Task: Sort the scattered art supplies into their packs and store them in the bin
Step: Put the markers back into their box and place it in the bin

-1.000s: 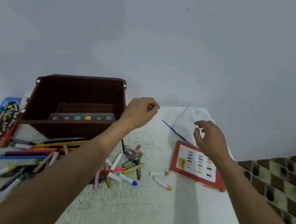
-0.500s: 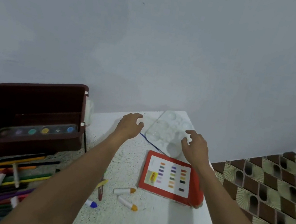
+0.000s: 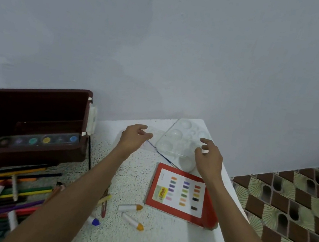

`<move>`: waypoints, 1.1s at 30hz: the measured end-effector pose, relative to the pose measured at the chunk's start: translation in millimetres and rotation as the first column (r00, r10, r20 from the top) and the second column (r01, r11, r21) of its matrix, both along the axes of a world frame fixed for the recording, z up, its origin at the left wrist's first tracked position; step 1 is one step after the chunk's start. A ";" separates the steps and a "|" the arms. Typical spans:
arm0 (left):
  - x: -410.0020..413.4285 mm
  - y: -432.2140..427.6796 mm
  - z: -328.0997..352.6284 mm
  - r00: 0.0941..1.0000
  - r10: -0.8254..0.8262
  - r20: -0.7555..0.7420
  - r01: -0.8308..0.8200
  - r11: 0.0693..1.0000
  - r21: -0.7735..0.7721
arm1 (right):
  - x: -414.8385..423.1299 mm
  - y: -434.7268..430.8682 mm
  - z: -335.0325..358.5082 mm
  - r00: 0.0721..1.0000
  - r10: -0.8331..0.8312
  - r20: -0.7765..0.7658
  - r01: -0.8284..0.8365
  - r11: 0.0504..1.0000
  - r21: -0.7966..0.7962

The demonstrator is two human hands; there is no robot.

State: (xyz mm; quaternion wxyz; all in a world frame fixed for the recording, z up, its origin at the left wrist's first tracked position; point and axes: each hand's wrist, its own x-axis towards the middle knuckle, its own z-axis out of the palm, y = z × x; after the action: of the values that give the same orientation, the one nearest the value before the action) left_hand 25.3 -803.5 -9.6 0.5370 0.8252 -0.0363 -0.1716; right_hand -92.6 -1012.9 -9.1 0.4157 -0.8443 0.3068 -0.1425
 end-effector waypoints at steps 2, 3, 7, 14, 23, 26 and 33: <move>-10.0 14.4 -1.0 0.997 0.025 -0.075 -0.033 0.994 -0.105 | -3.5 7.3 1.0 0.999 -0.018 0.040 0.017 1.000 0.026; -16.1 21.5 -0.6 0.996 0.028 -0.088 -0.039 0.991 -0.125 | -5.8 11.7 1.2 0.998 -0.027 0.057 0.025 0.999 0.042; -46.1 48.8 5.2 0.995 0.027 -0.097 -0.041 0.988 -0.148 | -17.0 30.6 -2.9 0.992 -0.059 0.109 0.047 0.993 0.107; -91.4 112.9 12.7 0.995 -0.014 -0.099 -0.001 0.990 -0.144 | -50.8 82.7 0.6 0.987 -0.087 0.132 0.039 0.943 0.330; -138.3 247.5 -1.8 0.985 0.070 -0.158 -0.101 0.976 -0.193 | -86.2 188.5 9.6 0.995 0.086 0.045 -0.097 0.880 0.464; -155.0 287.5 -4.8 0.974 0.151 -0.171 -0.183 0.965 -0.188 | -96.0 224.0 7.4 0.979 0.199 0.037 -0.193 0.868 0.458; -196.2 374.5 5.9 0.987 0.005 -0.161 -0.020 0.996 -0.091 | -113.7 298.4 -10.5 0.956 0.287 0.056 -0.275 0.819 0.504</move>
State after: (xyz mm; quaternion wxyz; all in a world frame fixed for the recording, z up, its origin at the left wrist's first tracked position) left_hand -170.9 -429.0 -3.7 0.5769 0.7831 0.0044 -0.2324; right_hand -206.2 -714.4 -19.7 0.6356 -0.7427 0.2103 0.0153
